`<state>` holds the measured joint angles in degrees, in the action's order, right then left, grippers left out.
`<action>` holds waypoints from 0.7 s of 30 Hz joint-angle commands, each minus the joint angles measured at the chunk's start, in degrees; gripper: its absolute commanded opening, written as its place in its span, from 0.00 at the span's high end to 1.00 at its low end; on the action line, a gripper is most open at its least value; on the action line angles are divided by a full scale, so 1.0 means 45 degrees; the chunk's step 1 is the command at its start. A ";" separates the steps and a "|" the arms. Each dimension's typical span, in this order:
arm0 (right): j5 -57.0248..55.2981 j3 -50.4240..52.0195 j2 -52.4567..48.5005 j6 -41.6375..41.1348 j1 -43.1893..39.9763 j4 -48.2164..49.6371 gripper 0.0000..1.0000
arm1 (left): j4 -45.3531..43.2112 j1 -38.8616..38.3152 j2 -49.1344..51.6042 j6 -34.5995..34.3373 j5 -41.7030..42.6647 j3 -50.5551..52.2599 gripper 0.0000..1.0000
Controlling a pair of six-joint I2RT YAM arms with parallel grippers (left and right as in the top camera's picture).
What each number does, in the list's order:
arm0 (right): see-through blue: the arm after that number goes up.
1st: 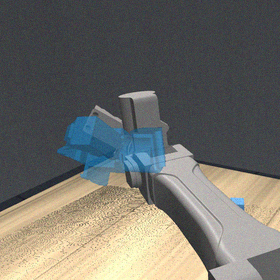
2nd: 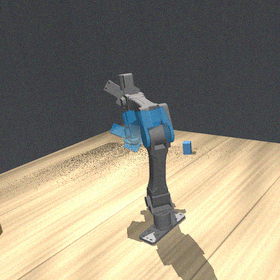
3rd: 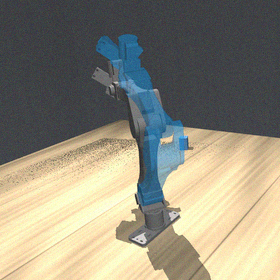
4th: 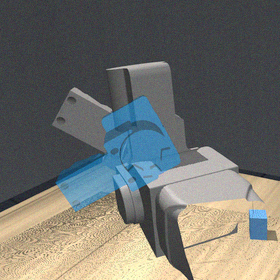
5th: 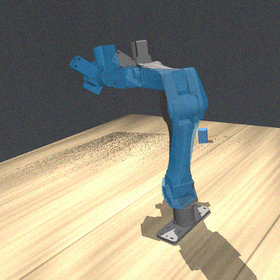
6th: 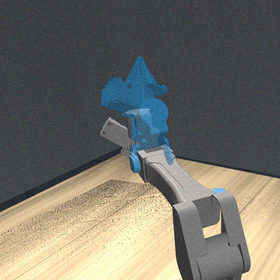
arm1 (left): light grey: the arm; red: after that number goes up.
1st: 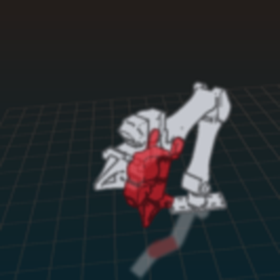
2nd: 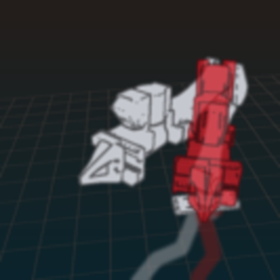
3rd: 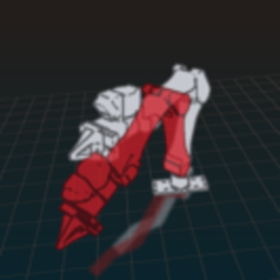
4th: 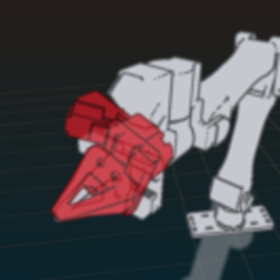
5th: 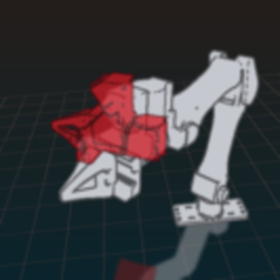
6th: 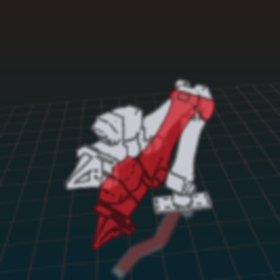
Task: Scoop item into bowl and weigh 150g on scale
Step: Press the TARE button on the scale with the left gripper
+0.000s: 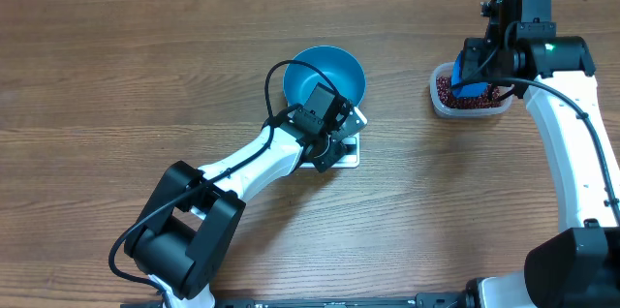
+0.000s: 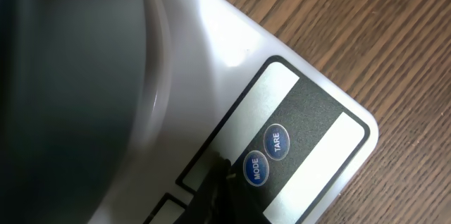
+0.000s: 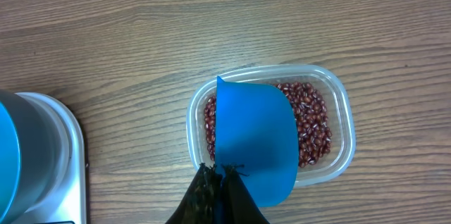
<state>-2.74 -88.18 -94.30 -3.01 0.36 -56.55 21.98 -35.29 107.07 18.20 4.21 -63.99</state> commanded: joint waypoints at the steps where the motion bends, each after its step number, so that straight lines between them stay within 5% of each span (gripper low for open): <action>1: 0.0117 -0.0466 0.0092 -0.0039 -0.0024 0.0112 0.96 | 0.0189 -0.0005 0.0520 0.0253 -0.0408 0.0345 0.96; 21: 0.0117 -0.0466 0.0092 -0.0039 -0.0024 0.0155 0.96 | 0.0495 -0.0010 0.0520 0.1263 0.0452 0.0452 0.96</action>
<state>-2.72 -88.18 -94.30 -3.01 0.36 -56.31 23.14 -35.27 107.04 20.80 4.84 -63.99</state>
